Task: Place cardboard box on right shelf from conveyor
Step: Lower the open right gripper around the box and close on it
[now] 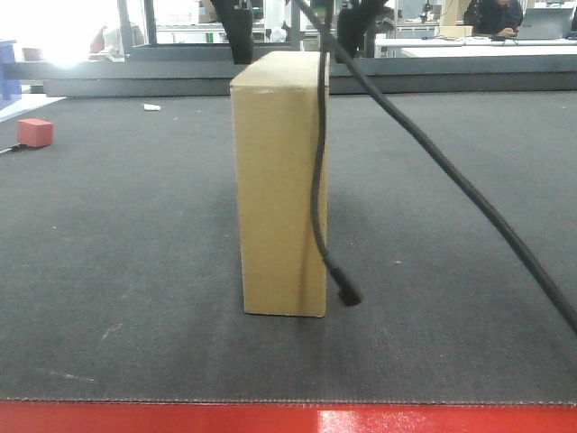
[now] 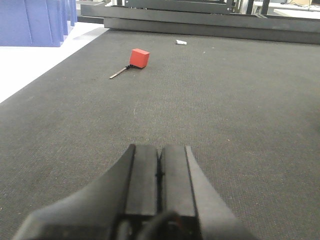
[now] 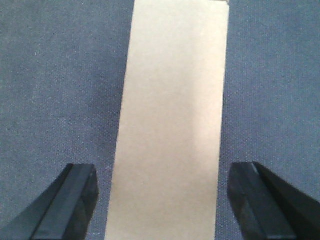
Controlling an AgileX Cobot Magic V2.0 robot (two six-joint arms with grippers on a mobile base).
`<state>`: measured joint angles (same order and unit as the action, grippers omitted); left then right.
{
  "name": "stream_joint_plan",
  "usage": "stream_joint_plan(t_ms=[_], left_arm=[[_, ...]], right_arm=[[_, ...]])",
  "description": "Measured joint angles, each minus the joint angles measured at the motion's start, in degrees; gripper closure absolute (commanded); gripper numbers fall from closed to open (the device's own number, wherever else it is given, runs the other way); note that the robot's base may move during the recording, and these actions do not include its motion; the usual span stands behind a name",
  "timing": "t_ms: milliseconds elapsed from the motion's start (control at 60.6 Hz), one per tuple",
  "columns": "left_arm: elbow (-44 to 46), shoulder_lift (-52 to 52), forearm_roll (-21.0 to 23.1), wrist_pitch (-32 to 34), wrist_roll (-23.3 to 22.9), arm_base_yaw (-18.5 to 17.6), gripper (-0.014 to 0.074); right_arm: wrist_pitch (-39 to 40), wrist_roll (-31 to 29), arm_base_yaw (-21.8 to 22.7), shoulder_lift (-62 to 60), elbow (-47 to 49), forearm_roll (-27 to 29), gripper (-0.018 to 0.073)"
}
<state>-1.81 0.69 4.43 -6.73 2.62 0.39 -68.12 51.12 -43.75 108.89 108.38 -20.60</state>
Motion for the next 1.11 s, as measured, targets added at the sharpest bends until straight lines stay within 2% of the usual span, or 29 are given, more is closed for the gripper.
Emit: stream_joint_plan(t_ms=[347,462,578,627,693,776,908,1106], left_arm=[[0.0,0.0,0.0,0.0,0.0,0.0,0.0713],[0.0,0.0,0.0,0.0,0.0,0.0,0.0713],[0.0,0.0,0.0,0.0,0.0,0.0,0.0713],[0.0,0.0,0.0,0.0,0.0,0.0,0.0713],[0.0,0.0,0.0,0.0,0.0,0.0,0.0713],[0.0,0.0,0.0,0.0,0.0,0.0,0.0713],[0.0,0.0,0.0,0.0,0.0,0.0,0.0713],[0.0,0.0,0.0,0.0,0.0,0.0,0.0713]], right_arm=[[0.18,0.12,1.09,2.89,0.0,0.92,-0.0048],[0.46,0.2,1.23,3.52,0.0,2.12,0.0072],[0.59,0.2,1.51,3.52,0.0,3.13,0.0284],[0.68,0.2,1.84,3.52,0.0,3.45,0.0342],[0.79,0.2,2.36,3.52,0.0,3.82,0.038],[1.01,-0.55,2.84,3.29,0.0,4.32,0.0386],[1.5,-4.96,4.35,1.26,-0.1,4.74,0.0386],[2.28,-17.0,7.35,-6.21,-0.31,4.79,0.0386]])
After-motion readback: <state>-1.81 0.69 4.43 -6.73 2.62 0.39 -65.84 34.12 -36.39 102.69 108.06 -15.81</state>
